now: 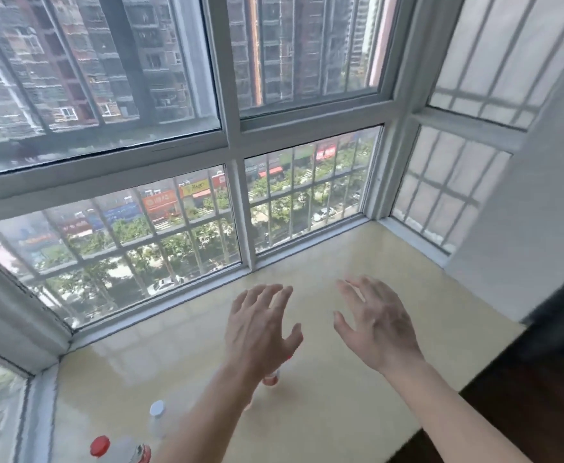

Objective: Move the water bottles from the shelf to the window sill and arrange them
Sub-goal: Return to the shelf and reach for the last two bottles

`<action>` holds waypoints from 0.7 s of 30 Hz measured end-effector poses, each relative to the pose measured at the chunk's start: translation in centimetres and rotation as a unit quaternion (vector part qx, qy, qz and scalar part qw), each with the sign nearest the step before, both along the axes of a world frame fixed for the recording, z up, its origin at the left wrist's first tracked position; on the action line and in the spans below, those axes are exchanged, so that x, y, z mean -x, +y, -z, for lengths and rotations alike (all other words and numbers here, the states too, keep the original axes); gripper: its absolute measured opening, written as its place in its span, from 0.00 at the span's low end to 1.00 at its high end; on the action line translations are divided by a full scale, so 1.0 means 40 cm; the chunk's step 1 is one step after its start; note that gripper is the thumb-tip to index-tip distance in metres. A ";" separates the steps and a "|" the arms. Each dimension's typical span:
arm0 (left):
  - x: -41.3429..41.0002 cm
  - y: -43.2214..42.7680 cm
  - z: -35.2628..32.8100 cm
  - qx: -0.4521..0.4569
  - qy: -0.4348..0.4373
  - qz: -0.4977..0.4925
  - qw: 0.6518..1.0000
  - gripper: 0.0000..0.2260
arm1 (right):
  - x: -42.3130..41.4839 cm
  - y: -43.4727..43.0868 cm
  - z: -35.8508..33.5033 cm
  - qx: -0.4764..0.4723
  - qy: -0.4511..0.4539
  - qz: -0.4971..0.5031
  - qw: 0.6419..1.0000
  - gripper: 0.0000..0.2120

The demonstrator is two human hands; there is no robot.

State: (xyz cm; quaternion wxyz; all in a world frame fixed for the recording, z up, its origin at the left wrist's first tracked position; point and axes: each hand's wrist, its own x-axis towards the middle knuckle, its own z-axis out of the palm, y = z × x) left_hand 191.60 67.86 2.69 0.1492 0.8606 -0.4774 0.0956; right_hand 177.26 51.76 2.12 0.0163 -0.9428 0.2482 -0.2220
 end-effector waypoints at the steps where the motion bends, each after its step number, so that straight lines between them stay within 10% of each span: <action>1: 0.013 -0.022 0.007 0.003 0.003 0.023 1.000 0.28 | 0.039 -0.001 0.000 0.003 0.005 0.027 1.000 0.24; 21: 0.584 -0.389 0.019 0.001 0.009 0.422 0.907 0.27 | 0.791 0.072 0.027 0.003 0.020 0.421 0.907 0.22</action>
